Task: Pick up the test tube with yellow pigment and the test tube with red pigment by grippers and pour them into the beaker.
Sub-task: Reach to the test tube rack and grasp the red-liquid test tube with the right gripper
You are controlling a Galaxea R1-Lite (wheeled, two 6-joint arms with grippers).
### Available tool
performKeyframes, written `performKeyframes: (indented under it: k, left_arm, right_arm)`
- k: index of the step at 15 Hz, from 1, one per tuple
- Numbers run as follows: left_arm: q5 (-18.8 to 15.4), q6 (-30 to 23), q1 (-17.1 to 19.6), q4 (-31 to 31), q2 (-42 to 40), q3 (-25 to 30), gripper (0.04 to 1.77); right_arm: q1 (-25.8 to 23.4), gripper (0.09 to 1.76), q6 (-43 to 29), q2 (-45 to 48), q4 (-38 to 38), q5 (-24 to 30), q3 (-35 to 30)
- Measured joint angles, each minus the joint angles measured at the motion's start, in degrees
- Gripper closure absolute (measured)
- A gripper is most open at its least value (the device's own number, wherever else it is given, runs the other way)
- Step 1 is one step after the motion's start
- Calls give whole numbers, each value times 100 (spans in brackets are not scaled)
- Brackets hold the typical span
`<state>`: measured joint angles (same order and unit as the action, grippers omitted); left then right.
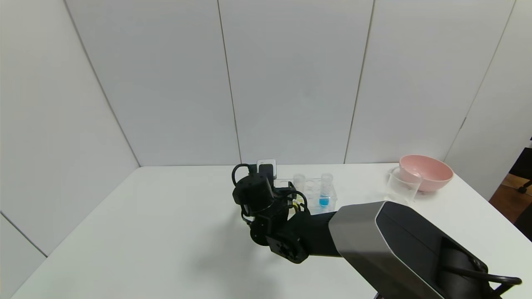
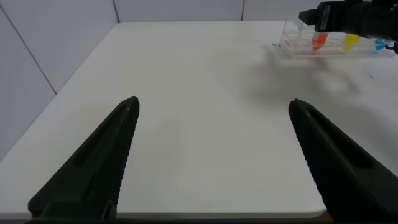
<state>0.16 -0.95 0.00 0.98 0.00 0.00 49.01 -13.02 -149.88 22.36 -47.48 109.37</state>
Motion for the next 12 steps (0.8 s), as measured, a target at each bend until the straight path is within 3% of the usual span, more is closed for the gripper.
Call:
performKeyframes:
  k: [3,6,10,11,12]
  left_arm:
    - [0,0,0,0,0,0,9]
    - [0,0,0,0,0,0,9]
    - [0,0,0,0,0,0,9]
    - [0,0,0,0,0,0,9]
    - [0,0,0,0,0,0,9]
  right_arm:
    - [2,14,0,-1,2,16,-6]
    - [18,65,2,11,-6,16,-13]
    - [33,109,2,27,-5,13,-33]
    - [35,134,0,27,-6,7,-37]
    - [35,134,0,27,-6,9,-37]
